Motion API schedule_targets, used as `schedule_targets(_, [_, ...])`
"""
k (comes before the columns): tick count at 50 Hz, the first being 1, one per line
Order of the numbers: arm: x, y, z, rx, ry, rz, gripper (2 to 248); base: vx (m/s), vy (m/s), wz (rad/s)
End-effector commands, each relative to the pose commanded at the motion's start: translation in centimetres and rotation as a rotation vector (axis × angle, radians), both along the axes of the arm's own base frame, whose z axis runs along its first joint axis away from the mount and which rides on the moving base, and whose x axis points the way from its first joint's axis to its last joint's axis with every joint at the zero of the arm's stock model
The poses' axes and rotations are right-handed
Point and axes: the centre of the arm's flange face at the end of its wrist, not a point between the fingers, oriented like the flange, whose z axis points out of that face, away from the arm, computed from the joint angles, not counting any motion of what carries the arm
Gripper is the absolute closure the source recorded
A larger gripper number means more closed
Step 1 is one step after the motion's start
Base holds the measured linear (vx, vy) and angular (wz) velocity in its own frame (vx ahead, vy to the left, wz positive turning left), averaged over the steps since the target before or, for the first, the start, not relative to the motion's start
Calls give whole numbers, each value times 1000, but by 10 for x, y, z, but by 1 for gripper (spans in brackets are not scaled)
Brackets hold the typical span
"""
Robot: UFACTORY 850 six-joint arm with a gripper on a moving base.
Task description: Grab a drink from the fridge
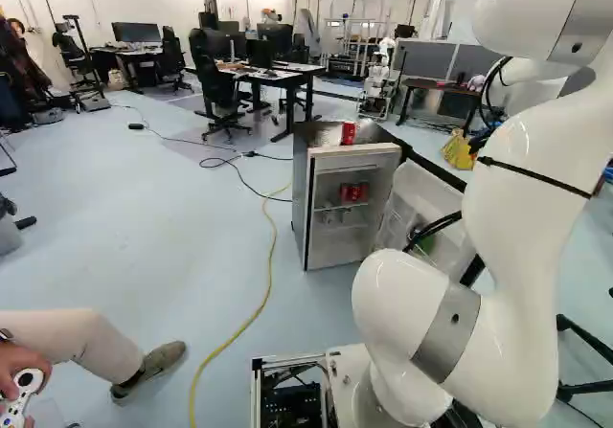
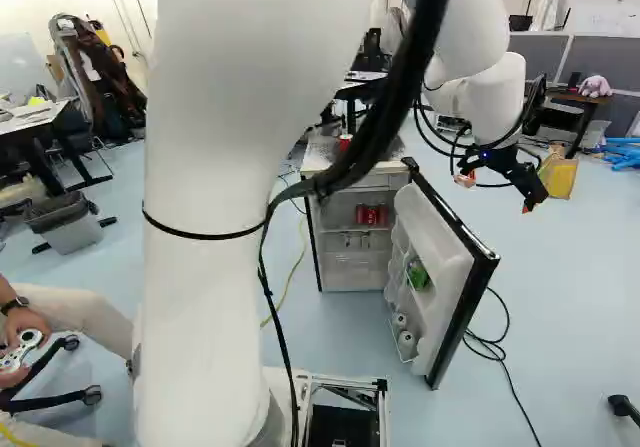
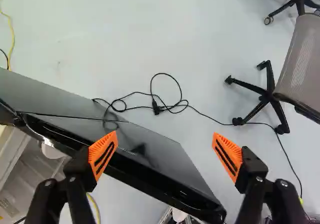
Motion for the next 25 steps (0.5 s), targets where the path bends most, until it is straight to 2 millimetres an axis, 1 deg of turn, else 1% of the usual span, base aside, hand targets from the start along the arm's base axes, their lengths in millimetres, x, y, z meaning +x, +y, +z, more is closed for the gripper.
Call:
schedule_targets(8, [7, -14, -9, 20, 18, -8, 3, 0, 0, 0])
schedule_targets(25, [21, -44, -36, 68, 62, -23, 3, 0, 0, 0])
